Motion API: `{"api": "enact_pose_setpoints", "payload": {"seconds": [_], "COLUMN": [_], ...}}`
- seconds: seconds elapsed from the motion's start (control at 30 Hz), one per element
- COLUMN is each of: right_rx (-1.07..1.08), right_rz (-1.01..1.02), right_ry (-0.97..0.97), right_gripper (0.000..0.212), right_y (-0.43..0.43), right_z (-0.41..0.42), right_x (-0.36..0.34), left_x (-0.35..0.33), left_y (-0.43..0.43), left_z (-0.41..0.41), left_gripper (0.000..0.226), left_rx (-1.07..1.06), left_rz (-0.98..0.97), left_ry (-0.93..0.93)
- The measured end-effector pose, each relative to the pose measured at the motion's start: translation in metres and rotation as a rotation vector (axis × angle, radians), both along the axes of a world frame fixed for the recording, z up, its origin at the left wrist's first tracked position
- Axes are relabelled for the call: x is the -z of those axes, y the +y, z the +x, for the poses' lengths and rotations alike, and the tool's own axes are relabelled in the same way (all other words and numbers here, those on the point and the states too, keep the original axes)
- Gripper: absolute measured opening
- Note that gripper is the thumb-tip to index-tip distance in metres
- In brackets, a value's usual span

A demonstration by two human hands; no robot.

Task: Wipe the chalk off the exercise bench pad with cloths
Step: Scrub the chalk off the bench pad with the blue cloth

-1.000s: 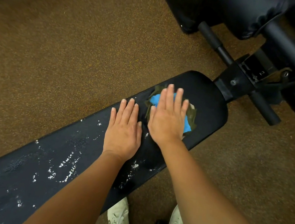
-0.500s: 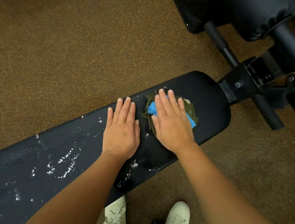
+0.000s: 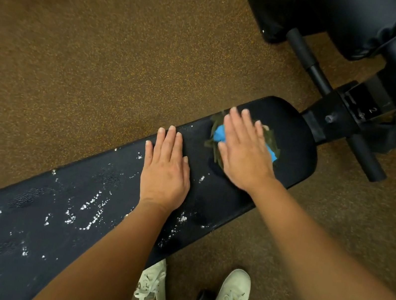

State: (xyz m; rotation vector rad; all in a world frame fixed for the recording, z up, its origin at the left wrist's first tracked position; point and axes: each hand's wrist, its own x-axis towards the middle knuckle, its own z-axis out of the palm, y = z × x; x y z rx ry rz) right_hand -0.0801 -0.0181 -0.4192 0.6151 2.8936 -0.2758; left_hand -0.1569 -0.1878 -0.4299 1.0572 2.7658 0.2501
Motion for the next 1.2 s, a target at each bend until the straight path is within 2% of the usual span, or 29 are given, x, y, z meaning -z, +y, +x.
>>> {"api": "enact_pose_setpoints", "payload": {"seconds": [0.1, 0.13, 0.23, 0.3, 0.47, 0.53, 0.6, 0.67, 0.8, 0.87, 1.0, 1.07, 1.13, 1.2], "right_rx": [0.214, 0.196, -0.055, -0.106, 0.223, 0.121, -0.093, -0.161, 0.14, 0.184, -0.154, -0.247, -0.14, 0.07], "right_rz": [0.005, -0.006, -0.017, 0.0, 0.003, -0.016, -0.023, -0.005, 0.011, 0.014, 0.008, 0.009, 0.014, 0.016], "right_ry": [0.005, 0.011, 0.028, 0.032, 0.004, 0.027, 0.033, 0.023, 0.0, -0.008, 0.021, 0.02, 0.013, 0.011], "right_gripper": [0.06, 0.06, 0.058, 0.058, 0.061, 0.061, 0.06, 0.061, 0.062, 0.063, 0.062, 0.062, 0.061, 0.061], "right_y": [-0.011, -0.018, -0.024, -0.009, -0.01, -0.023, -0.024, -0.01, -0.005, -0.018, -0.026, -0.011, 0.001, 0.002], "right_z": [-0.027, -0.03, -0.012, -0.002, -0.033, -0.033, -0.017, -0.003, -0.023, -0.035, -0.012, -0.001, -0.007, -0.026], "right_x": [-0.001, 0.0, 0.0, 0.0, -0.001, 0.0, 0.0, -0.001, 0.0, 0.002, 0.002, 0.001, -0.001, -0.001], "left_x": [0.001, 0.001, 0.001, 0.001, 0.002, 0.002, 0.001, 0.001, 0.0, 0.002, 0.002, 0.001, 0.0, 0.0], "left_y": [0.0, 0.0, 0.0, 0.0, 0.0, 0.0, 0.001, 0.0, 0.0, 0.001, 0.0, -0.001, -0.003, -0.006], "left_z": [0.0, 0.0, 0.0, 0.001, 0.0, 0.0, 0.0, 0.0, 0.001, 0.002, 0.001, 0.001, 0.0, -0.001], "left_gripper": [0.057, 0.057, 0.058, 0.058, 0.058, 0.059, 0.059, 0.06, 0.06, 0.061, 0.061, 0.061, 0.061, 0.061], "left_rx": [-0.001, -0.004, -0.012, -0.014, -0.035, -0.061, -0.081, -0.086, -0.092, -0.098, -0.108, -0.11, -0.113, -0.116], "left_rz": [-0.015, -0.016, -0.02, -0.021, -0.017, -0.011, -0.004, -0.013, -0.016, -0.02, -0.015, -0.009, -0.002, -0.005], "left_ry": [0.01, 0.012, 0.017, 0.014, 0.008, 0.003, -0.002, 0.0, 0.011, 0.016, 0.004, -0.004, -0.01, -0.014]}}
